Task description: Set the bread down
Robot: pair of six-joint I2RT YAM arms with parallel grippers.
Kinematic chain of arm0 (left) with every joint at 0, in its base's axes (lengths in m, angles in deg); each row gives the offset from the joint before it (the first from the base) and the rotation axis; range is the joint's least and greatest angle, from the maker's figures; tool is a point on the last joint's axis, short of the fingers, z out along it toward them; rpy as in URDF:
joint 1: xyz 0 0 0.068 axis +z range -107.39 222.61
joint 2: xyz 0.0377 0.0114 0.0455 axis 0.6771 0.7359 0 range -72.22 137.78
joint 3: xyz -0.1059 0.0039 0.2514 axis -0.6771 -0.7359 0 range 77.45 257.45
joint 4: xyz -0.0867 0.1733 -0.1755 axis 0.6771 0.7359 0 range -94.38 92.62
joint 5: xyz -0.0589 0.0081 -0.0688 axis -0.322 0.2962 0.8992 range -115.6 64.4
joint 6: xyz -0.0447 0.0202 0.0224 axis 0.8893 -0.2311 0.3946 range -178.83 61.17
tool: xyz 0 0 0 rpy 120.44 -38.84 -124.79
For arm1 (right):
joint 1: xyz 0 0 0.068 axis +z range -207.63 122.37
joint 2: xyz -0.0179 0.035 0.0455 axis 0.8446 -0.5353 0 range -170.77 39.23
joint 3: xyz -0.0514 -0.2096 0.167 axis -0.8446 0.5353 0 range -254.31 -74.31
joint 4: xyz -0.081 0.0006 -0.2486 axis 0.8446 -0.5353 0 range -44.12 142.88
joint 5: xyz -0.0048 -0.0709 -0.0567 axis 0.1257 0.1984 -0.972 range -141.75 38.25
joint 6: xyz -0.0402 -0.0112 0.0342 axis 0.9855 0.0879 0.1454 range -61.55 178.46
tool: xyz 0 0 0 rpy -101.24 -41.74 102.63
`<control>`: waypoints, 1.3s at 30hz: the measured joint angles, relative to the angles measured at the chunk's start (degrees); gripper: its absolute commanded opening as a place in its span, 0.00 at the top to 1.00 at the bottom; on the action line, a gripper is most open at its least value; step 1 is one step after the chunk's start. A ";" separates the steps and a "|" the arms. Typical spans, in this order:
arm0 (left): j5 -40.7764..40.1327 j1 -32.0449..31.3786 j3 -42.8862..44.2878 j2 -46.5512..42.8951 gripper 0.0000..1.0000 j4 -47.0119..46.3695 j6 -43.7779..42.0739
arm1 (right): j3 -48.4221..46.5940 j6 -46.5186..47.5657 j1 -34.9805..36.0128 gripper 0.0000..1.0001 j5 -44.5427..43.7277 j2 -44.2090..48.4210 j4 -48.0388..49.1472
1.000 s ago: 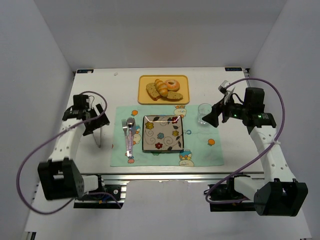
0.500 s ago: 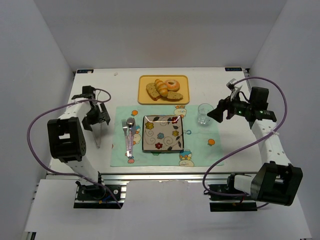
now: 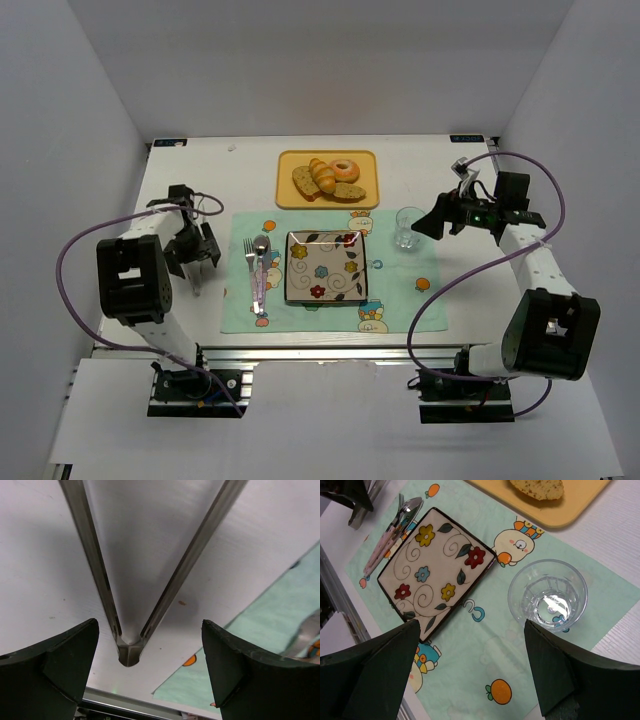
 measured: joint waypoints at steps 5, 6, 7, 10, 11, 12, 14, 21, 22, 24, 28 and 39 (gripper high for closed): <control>0.26 0.22 -2.60 2.01 0.08 -0.90 -0.13 | -1.25 0.42 -0.02 0.11 1.33 -0.50 -0.48; 0.44 0.44 -2.62 2.05 0.08 -1.11 -0.31 | -1.25 0.44 -0.02 0.11 1.53 -0.50 -0.50; 0.55 0.55 -2.69 2.05 0.09 -1.60 -0.55 | -1.25 0.39 -0.02 0.11 1.75 -0.50 -0.52; 1.51 0.74 -3.04 2.03 0.13 -3.17 -1.14 | -1.25 0.00 -0.04 0.11 2.16 -0.50 -0.48; 2.10 0.76 -3.19 2.01 0.14 -3.78 -1.22 | -1.25 -0.26 -0.04 0.11 2.21 -0.50 -0.48; 2.51 0.79 -3.30 2.01 0.15 -4.20 -1.29 | -1.25 -0.42 -0.04 0.11 2.32 -0.50 -0.48; 3.41 0.92 -3.41 2.03 0.20 -5.14 -1.31 | -1.25 -0.74 -0.04 0.11 2.36 -0.48 -0.46; 3.74 0.98 -2.95 2.62 0.24 -6.71 -1.55 | -1.25 -0.79 -0.04 0.11 2.34 -0.35 -0.57; 3.72 0.98 -2.43 3.04 0.24 -6.69 -1.73 | -1.25 -0.79 -0.04 0.11 2.34 -0.35 -0.59; 3.69 0.98 -1.46 3.80 0.21 -6.73 -2.03 | -1.25 -0.79 -0.04 0.11 2.36 -0.35 -0.74; 3.34 0.98 0.07 4.94 0.20 -7.32 -2.23 | -1.25 -0.79 -0.04 0.11 2.47 -0.33 -0.79; 2.71 0.96 2.10 6.54 0.30 -9.18 -2.43 | -1.25 -0.76 -0.04 0.10 3.26 0.61 -1.27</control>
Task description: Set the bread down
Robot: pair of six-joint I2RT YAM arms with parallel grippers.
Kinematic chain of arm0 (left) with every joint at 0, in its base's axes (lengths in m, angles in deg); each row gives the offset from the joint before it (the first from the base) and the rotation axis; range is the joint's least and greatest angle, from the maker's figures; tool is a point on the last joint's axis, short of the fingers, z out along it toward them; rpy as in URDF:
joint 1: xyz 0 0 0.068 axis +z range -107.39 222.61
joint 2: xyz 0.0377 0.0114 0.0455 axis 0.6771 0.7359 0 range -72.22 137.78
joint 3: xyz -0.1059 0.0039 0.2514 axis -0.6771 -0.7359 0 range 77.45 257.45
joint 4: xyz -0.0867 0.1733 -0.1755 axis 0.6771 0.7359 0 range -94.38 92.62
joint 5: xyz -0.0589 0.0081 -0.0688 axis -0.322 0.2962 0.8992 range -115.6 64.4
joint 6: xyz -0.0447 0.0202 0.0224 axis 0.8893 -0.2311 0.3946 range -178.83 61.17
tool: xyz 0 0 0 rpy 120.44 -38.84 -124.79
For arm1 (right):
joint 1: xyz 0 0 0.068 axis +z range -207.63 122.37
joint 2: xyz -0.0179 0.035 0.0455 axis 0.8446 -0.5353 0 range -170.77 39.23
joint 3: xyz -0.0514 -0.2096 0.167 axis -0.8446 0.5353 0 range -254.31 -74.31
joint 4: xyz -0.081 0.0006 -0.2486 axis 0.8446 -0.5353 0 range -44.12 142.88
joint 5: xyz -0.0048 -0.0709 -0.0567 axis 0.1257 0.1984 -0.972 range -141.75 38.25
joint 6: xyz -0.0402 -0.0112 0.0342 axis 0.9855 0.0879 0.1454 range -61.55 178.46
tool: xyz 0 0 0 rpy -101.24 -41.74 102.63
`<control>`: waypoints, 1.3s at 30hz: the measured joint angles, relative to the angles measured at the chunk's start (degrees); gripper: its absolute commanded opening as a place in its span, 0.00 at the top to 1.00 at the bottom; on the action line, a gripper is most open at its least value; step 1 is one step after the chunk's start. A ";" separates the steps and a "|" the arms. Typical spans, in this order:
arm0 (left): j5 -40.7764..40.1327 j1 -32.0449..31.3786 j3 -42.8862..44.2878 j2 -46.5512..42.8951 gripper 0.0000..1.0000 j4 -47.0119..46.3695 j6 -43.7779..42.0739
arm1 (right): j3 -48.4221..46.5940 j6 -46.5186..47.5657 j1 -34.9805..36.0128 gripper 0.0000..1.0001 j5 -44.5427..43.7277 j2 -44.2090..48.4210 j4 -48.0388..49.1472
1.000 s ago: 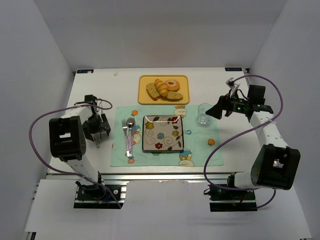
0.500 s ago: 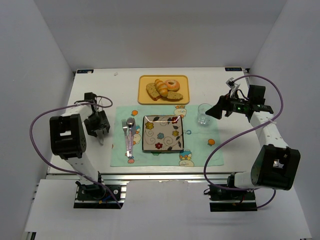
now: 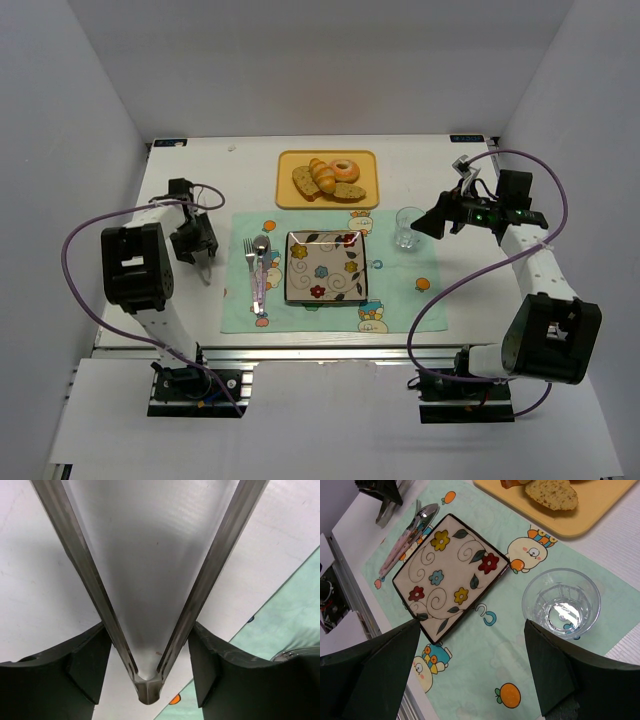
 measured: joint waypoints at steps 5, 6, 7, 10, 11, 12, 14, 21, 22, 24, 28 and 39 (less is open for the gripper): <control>-0.42 0.00 0.28 0.22 0.48 -1.99 -0.37 | 0.00 0.00 0.00 0.11 0.17 0.35 -0.02; -0.46 0.00 0.26 0.22 0.51 -2.34 -0.42 | 0.00 0.02 0.00 0.11 0.17 0.39 -0.09; -0.48 0.00 0.26 0.22 0.60 -2.67 -0.44 | 0.00 0.02 0.00 0.11 0.17 0.44 -0.13; -0.61 0.00 0.00 0.13 0.72 -3.93 -0.72 | 0.02 0.02 0.00 0.11 0.20 0.74 -0.24; -0.68 0.00 -0.22 -0.02 0.77 -4.46 -0.79 | 0.02 0.02 0.00 0.11 0.20 0.90 -0.31; -0.79 0.00 -0.57 -0.28 0.87 -4.96 -0.94 | 0.02 0.02 0.00 0.11 0.22 1.03 -0.37; -0.76 0.02 -1.44 -1.07 0.95 -5.86 -1.03 | 0.02 0.02 0.00 0.11 0.22 1.20 -0.37; 4.79 0.15 -5.33 -7.69 0.95 -5.99 -0.63 | 0.87 0.04 0.00 0.11 0.39 2.08 -0.48; 6.40 0.15 -5.40 -10.03 0.88 -5.62 -0.44 | 0.87 0.04 0.00 0.11 0.46 2.10 -0.46; 9.40 0.15 -5.27 -15.34 0.81 -5.53 -0.09 | 0.87 0.04 0.00 0.11 0.63 2.10 -0.46; 14.49 0.13 -4.39 -24.72 0.63 -5.75 1.36 | 0.87 0.02 0.00 0.11 1.09 2.10 -0.46; 25.00 0.13 -0.83 -31.43 0.49 -3.89 5.73 | 0.87 0.00 0.00 0.11 2.78 1.92 -0.46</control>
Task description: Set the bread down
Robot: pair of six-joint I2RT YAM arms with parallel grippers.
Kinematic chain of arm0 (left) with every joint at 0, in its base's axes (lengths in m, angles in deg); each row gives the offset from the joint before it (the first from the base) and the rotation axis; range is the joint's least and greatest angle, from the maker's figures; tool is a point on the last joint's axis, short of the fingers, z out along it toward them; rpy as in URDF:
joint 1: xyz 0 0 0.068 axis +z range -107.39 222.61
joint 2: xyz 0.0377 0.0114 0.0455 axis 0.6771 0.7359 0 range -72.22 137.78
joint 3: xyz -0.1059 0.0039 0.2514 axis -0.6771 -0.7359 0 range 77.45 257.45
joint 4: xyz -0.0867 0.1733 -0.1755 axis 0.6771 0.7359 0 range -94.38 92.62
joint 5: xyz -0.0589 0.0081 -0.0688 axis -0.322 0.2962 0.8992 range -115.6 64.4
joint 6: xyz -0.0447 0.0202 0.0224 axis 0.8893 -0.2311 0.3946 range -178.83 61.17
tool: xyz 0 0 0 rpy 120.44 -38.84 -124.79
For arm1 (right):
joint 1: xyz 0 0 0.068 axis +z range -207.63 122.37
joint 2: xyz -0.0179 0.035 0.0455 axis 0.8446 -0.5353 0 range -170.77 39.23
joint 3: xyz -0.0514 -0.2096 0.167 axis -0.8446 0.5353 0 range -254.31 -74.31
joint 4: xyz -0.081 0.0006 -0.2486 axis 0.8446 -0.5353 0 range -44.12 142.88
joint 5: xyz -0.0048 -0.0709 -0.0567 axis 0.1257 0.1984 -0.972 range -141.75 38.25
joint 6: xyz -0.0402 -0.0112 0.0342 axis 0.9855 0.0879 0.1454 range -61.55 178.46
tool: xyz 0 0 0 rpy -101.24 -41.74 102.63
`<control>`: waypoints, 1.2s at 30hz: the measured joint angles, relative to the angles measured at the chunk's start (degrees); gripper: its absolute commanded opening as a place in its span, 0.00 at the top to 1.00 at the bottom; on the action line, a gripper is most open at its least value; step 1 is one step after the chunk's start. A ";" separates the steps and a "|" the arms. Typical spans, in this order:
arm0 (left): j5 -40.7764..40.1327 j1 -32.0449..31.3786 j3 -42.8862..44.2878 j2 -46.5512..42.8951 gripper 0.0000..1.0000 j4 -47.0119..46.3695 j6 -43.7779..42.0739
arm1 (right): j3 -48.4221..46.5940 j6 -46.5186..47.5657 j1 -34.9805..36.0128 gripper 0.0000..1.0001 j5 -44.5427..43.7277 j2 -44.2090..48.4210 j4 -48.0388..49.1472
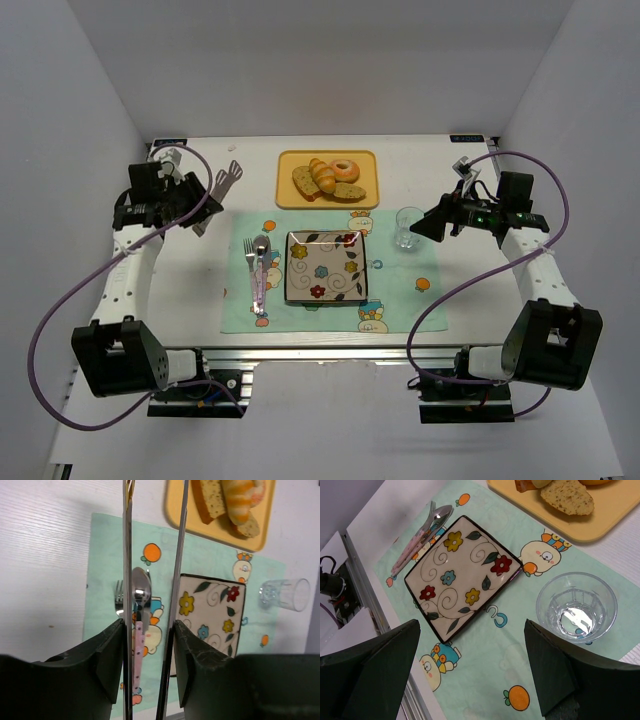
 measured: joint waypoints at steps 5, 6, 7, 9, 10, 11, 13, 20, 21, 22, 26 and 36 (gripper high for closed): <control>3.32 0.00 1.77 0.00 0.54 0.87 1.62 | 0.00 -0.02 0.00 0.11 0.52 -0.07 0.00; 3.89 0.00 2.25 0.00 0.54 0.98 1.84 | 0.00 -0.02 0.00 0.11 0.61 -0.07 0.00; 4.44 0.00 2.69 0.00 0.54 0.98 2.10 | 0.00 -0.02 0.00 0.11 0.66 -0.07 0.00; 5.55 -0.26 3.72 0.00 0.54 1.03 2.67 | 0.00 -0.02 0.00 0.11 0.68 -0.07 0.02; 5.79 -0.44 4.28 0.07 0.54 1.07 2.93 | 0.02 -0.04 0.00 0.11 0.70 -0.07 0.00; 5.92 -0.98 5.20 0.28 0.54 1.29 3.15 | 0.02 -0.04 0.00 0.11 0.72 -0.07 0.00; 5.79 -2.89 7.41 1.22 0.54 1.44 3.26 | 0.02 -0.13 0.00 0.11 0.79 -0.07 0.02; 3.87 -14.19 15.41 9.49 0.54 2.51 3.13 | 0.04 -0.46 0.00 0.11 0.81 0.00 0.02; 3.80 -15.34 16.63 11.23 0.54 2.80 3.30 | 0.13 -0.46 0.00 0.11 0.81 0.07 0.04; 3.72 -16.17 17.75 12.94 0.54 2.86 3.37 | 0.39 -0.44 0.00 0.11 0.83 0.22 0.11; 1.40 -17.68 21.92 19.37 0.53 4.00 4.07 | 1.31 -0.46 0.00 0.11 0.83 0.44 0.04; -4.11 -21.59 32.44 31.95 0.50 5.16 6.29 | 1.62 -0.46 0.00 0.11 0.85 0.44 0.04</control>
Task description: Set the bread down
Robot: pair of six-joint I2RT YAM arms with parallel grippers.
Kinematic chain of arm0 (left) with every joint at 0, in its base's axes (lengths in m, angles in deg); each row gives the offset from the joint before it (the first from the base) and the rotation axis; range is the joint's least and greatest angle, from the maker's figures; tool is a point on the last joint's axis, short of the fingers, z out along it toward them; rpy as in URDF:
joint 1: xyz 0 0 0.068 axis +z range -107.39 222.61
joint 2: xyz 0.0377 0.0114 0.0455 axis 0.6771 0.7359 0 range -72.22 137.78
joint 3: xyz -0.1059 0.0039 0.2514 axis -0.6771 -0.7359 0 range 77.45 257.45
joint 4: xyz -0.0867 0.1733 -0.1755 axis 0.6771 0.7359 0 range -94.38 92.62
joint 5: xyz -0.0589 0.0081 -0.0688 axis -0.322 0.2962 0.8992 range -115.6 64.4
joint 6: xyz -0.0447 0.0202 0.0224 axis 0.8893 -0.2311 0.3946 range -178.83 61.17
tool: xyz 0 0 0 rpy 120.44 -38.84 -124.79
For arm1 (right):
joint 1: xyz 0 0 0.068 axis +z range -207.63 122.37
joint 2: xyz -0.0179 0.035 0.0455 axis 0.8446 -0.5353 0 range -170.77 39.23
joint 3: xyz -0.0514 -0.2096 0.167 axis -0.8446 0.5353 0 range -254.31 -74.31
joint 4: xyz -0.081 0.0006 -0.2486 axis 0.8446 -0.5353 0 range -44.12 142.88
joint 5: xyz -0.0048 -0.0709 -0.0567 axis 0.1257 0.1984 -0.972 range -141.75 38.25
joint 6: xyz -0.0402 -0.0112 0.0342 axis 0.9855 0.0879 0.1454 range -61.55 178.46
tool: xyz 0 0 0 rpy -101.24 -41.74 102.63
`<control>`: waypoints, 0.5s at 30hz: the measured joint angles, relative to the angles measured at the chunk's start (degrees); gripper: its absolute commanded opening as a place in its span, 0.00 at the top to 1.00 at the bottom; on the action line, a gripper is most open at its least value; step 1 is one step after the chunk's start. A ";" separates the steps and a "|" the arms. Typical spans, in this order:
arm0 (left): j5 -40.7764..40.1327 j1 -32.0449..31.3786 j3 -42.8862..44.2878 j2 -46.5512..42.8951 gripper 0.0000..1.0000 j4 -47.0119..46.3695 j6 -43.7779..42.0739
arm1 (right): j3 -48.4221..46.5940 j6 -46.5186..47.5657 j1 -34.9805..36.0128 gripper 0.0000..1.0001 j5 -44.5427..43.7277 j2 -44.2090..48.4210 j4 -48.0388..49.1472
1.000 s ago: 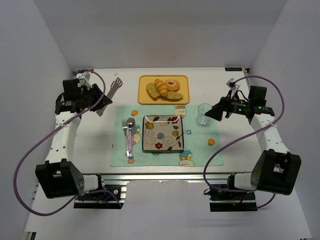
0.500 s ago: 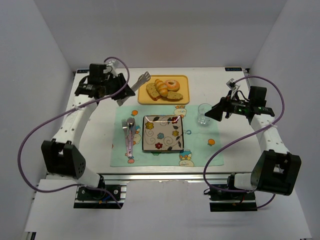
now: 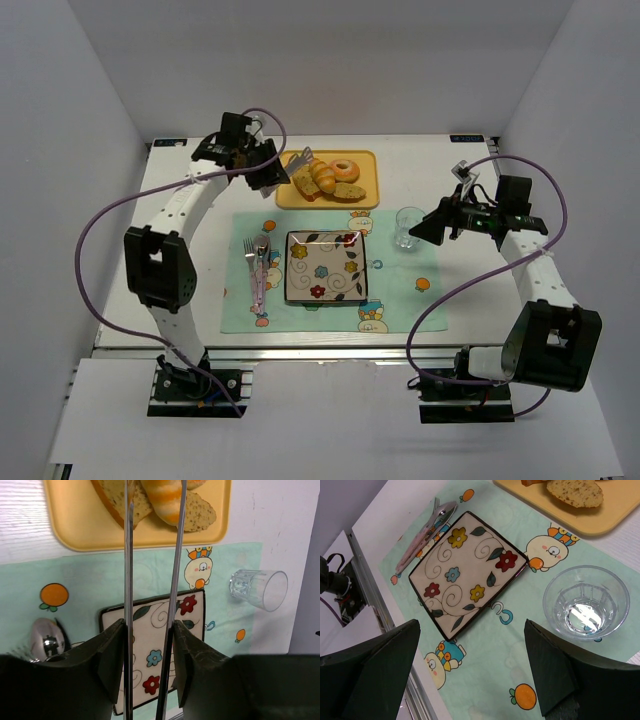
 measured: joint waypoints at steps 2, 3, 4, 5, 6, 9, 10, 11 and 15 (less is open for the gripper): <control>-0.04 -1.20 0.94 1.66 0.49 -0.07 0.68 | 0.00 0.00 0.00 0.11 0.00 0.00 0.02; -0.04 -1.62 1.25 2.38 0.49 -0.07 1.09 | 0.02 0.00 0.00 0.11 0.00 0.00 0.02; -0.09 -2.03 1.51 3.02 0.49 -0.04 1.31 | 0.15 0.00 0.00 0.11 0.00 0.00 0.09; -0.22 -2.47 1.81 3.52 0.49 0.00 1.70 | 0.33 0.00 0.00 0.11 0.00 0.00 0.07; -0.46 -2.80 2.03 3.96 0.49 0.24 2.01 | 0.46 -0.02 0.00 0.11 0.00 0.00 0.09; -1.42 -3.41 3.91 5.70 0.47 1.03 2.73 | 1.14 -0.50 0.00 0.11 0.02 0.02 0.46; -2.05 -3.50 4.59 6.21 0.47 1.36 2.89 | 1.20 -0.68 0.00 0.11 0.04 0.00 0.46; -2.73 -3.54 5.16 6.64 0.46 1.73 3.15 | 1.20 -0.85 0.00 0.11 0.04 0.00 0.52; -4.76 -3.89 6.45 7.19 0.45 2.78 3.72 | 1.20 -1.03 0.00 0.11 0.22 0.00 1.16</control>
